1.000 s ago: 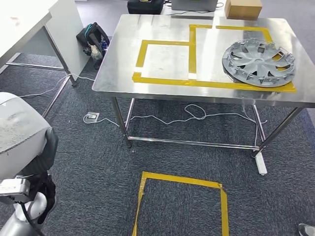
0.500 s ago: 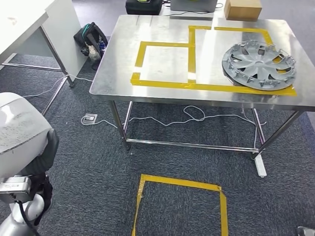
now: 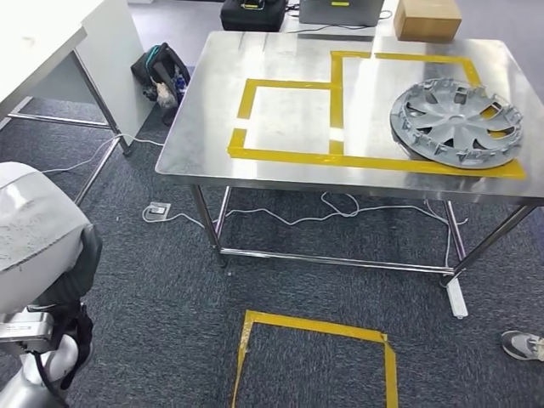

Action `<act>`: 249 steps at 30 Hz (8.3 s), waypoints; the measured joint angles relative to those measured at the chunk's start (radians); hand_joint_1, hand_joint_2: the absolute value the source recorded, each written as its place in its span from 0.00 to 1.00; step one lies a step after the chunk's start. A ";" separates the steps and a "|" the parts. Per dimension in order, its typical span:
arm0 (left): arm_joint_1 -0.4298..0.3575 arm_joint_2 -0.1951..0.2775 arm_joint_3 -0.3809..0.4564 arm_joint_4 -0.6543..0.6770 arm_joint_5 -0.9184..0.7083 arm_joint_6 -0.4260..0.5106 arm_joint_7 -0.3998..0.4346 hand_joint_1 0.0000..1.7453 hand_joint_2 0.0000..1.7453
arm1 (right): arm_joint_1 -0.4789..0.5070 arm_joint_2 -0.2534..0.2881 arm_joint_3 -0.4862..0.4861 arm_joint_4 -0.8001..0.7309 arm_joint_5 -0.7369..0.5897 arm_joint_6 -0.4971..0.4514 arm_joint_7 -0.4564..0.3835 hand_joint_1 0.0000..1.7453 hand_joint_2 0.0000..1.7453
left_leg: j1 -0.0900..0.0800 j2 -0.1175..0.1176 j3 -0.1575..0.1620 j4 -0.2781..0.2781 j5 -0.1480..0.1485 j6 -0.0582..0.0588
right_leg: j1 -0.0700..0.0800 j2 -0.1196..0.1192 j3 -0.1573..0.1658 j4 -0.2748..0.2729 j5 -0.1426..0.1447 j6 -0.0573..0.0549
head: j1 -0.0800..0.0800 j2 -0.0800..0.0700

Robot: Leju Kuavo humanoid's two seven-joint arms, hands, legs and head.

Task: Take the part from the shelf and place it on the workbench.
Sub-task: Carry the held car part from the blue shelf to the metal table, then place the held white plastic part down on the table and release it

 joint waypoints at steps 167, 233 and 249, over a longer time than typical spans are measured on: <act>-0.274 0.153 -0.237 0.100 -0.433 -0.490 0.543 1.00 1.00 | 0.010 0.099 -0.071 0.160 0.192 0.139 0.142 0.00 1.00 | 0.021 -0.002 0.029 -0.044 0.013 -0.019 | -0.019 0.017 -0.031 0.005 0.022 -0.003 | 0.011 0.000; -0.465 -0.076 -0.625 0.593 -0.667 -0.596 0.640 0.00 1.00 | 0.005 0.149 -0.237 0.216 0.544 0.289 0.326 0.00 0.00 | 0.010 -0.002 0.026 -0.043 0.019 -0.038 | -0.031 0.015 -0.017 -0.022 0.043 0.012 | 0.012 0.000; -0.462 -0.077 -0.617 0.607 -0.626 -0.563 0.696 0.00 0.00 | 0.013 0.154 -0.248 0.221 0.544 0.287 0.329 0.00 0.00 | 0.010 -0.002 0.026 -0.043 0.019 -0.037 | -0.031 0.015 -0.017 -0.022 0.043 0.012 | 0.012 0.000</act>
